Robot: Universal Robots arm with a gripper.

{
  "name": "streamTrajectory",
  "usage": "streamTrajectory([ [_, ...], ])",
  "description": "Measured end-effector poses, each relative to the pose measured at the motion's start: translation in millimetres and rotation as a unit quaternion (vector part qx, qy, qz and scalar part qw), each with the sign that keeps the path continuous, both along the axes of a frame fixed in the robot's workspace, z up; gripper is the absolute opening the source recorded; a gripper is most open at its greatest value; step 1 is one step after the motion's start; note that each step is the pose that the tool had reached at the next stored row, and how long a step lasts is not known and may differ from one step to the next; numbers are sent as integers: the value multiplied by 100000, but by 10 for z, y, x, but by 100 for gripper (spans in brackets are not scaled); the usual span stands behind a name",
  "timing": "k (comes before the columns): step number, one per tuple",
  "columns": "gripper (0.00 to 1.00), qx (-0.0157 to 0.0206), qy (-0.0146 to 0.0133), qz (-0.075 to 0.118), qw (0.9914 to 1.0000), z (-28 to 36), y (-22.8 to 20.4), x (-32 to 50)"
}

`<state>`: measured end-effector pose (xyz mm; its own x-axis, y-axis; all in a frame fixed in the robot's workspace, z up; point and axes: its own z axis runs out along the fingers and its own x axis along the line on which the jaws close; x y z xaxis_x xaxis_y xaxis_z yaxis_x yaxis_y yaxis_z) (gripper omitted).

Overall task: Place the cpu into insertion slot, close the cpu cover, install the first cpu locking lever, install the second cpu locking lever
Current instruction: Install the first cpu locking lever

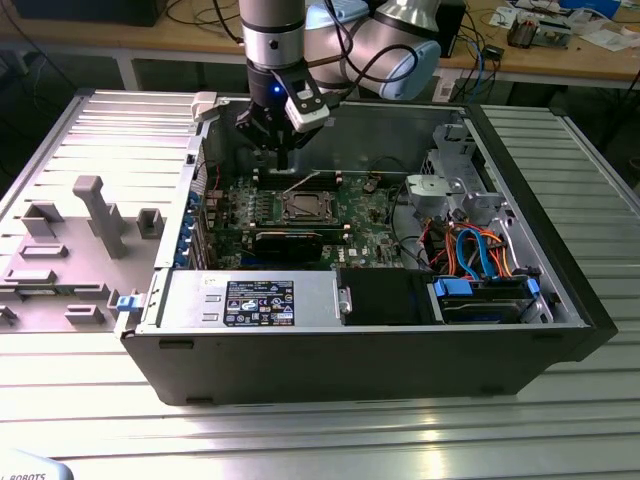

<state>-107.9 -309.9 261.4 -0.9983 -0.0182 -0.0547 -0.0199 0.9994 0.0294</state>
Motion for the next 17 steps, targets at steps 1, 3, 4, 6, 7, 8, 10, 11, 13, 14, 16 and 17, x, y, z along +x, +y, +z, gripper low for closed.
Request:
streamTrajectory([
  [1, 11, 4, -4, -7, 100000, 0, 0, 0],
  [3, 11, 4, -6, -4, 100000, -1, 1, 5],
  [4, 11, 5, -5, -1, 100000, -1, 1, 5],
  [6, 11, 4, -5, -2, 100000, -1, 1, 6],
  [7, 11, 5, -5, -3, 100000, -1, 1, 6],
  [8, 11, 4, -6, -3, 100000, -1, 1, 6],
  [10, 11, 6, -8, -3, 100000, -1, 1, 6],
  [11, 11, 5, -8, -2, 100000, -1, 1, 6],
  [13, 11, 7, -19, -1, 100000, -4, 1, 7],
  [14, 11, 91, -25, 10, 100000, -11, -1, 7],
  [16, 11, 427, -15, -89, 99999, -34, -4, 9],
  [17, 11, 426, -14, -109, 99999, -47, -4, 18],
])
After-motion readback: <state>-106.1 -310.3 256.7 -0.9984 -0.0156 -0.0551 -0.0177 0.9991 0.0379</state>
